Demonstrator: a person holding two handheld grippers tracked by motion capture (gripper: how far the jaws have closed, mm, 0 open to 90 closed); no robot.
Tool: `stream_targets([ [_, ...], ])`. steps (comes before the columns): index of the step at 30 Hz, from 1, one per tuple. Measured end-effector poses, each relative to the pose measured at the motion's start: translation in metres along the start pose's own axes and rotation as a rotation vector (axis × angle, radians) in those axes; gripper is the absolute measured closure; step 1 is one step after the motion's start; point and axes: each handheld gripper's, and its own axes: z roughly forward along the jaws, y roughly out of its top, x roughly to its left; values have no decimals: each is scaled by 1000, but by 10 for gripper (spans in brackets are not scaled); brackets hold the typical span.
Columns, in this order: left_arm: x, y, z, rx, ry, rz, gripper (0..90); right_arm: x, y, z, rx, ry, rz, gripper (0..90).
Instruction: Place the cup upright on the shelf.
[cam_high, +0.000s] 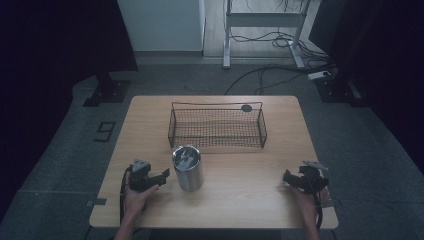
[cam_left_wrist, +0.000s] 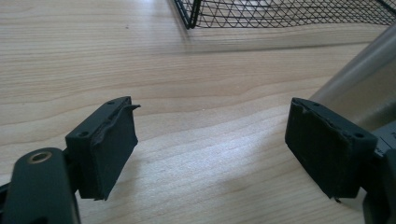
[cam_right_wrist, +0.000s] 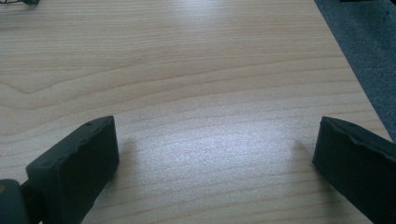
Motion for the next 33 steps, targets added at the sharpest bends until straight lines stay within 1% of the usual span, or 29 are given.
stream_targets([
  [7, 1, 1, -3, -9, -7, -1, 160, -1, 0, -1, 1, -1, -3, 2],
  [12, 2, 3, -6, -18, 0, -1, 153, -1, 0, 0, 0, 2, -5, 3],
  [17, 3, 3, -8, -25, -2, -7, 153, -1, 0, 0, 0, 2, -5, 3],
  [23, 4, 6, -14, -36, -9, 2, 150, -1, -1, -1, -1, 0, -2, 10],
  [26, 4, 10, -24, -65, -18, 11, 149, -1, -1, -2, -4, -2, 0, 14],
  [27, 4, 10, -24, -65, -18, 11, 148, -1, -1, -2, -4, -2, 0, 14],
  [28, 3, 12, -29, -78, -26, 15, 147, -1, -1, -2, -4, -2, 1, 15],
  [33, 0, 17, -40, -107, -59, 23, 137, -1, -1, -2, -4, -3, 1, 16],
])
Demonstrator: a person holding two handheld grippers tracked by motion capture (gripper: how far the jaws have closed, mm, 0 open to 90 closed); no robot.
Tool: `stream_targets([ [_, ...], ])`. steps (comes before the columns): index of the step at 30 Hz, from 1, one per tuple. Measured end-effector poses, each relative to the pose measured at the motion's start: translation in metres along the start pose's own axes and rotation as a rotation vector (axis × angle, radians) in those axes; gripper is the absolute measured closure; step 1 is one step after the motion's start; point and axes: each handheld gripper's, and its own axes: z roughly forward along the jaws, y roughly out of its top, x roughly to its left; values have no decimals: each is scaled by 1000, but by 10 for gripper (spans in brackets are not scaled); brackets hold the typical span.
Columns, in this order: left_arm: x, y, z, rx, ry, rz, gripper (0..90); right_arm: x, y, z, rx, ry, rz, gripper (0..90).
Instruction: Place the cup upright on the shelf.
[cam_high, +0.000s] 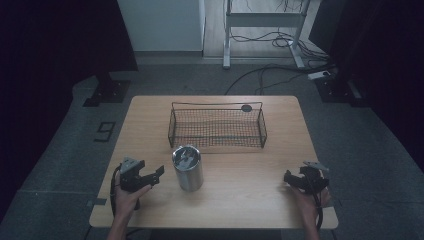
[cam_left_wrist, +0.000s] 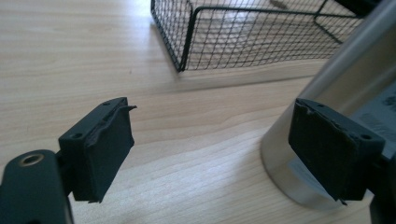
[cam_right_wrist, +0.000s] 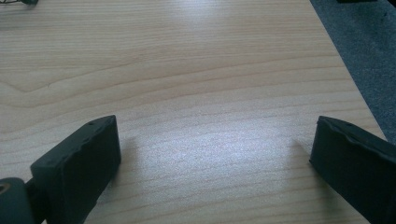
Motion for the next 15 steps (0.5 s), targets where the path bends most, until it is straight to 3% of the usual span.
stream_targets([
  [6, -5, 5, -8, -18, -49, 6, 125, 0, 0, 0, 0, 0, 0, 16],
  [11, -19, 10, -16, -38, -94, 58, 117, 0, 0, 0, 0, 1, 0, 16],
  [15, -26, 14, -23, -52, -129, 76, 116, 0, 0, 0, 0, 0, 1, 18],
])
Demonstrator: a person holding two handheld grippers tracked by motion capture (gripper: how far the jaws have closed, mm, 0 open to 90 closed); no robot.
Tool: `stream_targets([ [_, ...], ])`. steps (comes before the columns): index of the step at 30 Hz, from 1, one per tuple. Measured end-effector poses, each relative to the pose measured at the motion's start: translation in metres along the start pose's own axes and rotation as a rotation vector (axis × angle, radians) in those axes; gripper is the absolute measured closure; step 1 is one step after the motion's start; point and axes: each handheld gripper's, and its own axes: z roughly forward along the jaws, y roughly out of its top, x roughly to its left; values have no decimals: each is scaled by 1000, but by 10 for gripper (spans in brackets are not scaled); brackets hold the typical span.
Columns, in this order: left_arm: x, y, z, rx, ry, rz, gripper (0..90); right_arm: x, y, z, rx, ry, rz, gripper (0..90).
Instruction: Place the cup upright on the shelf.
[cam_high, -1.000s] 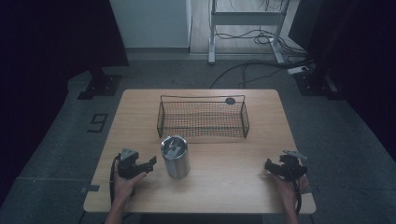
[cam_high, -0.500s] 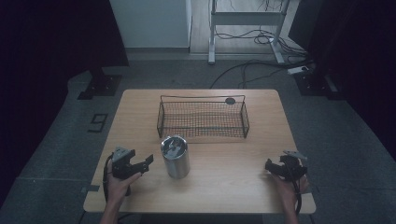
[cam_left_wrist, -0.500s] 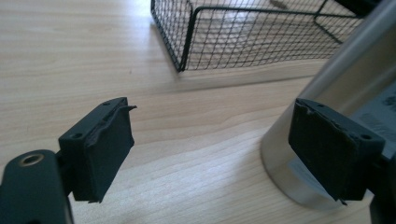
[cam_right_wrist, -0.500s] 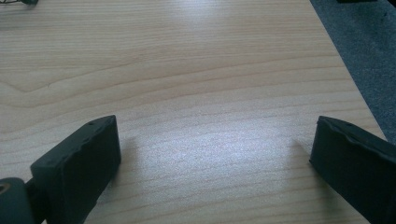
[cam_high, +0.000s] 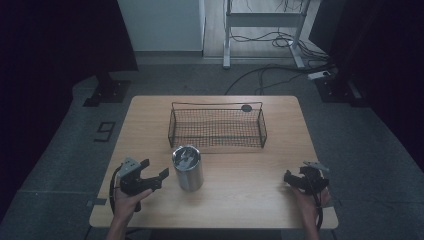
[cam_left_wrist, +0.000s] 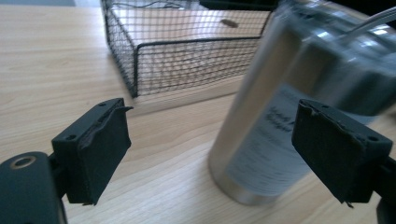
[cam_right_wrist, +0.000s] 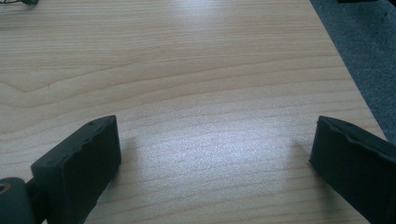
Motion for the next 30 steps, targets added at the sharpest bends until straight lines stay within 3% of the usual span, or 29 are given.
stream_targets([
  [4, -6, 2, -2, -9, -48, 4, 115, 0, 0, 0, 0, -1, 0, 20],
  [11, -17, 3, 0, -1, -87, 30, 106, 0, 0, 0, 0, -1, 0, 20],
  [30, -39, -2, 19, 54, -146, 89, 84, 0, 0, 0, -3, -2, 4, 28],
])
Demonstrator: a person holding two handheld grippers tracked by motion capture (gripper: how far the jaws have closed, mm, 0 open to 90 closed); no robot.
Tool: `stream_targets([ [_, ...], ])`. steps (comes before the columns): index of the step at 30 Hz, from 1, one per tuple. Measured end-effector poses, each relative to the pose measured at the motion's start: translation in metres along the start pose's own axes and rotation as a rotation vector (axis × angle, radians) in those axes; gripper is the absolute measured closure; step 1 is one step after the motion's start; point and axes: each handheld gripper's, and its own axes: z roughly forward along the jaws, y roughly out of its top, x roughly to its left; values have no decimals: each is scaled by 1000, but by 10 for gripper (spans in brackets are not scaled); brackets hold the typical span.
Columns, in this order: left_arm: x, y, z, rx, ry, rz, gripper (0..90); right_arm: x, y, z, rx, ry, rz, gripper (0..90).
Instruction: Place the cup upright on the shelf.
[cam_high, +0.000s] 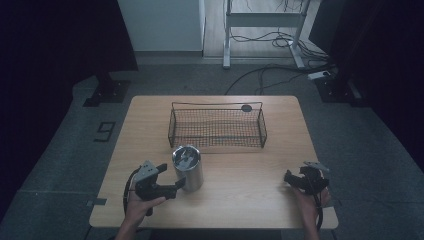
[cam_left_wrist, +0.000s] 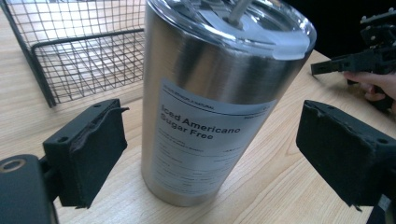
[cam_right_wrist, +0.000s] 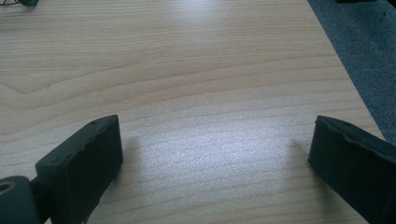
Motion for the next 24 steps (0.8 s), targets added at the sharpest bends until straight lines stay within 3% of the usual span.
stream_targets([
  [11, -8, -3, 20, 48, 6, 18, 46, 0, 0, 0, -2, -1, 2, 32],
  [24, -12, 5, 43, 17, 90, 26, 15, 0, 0, 0, -3, -3, 4, 35],
])
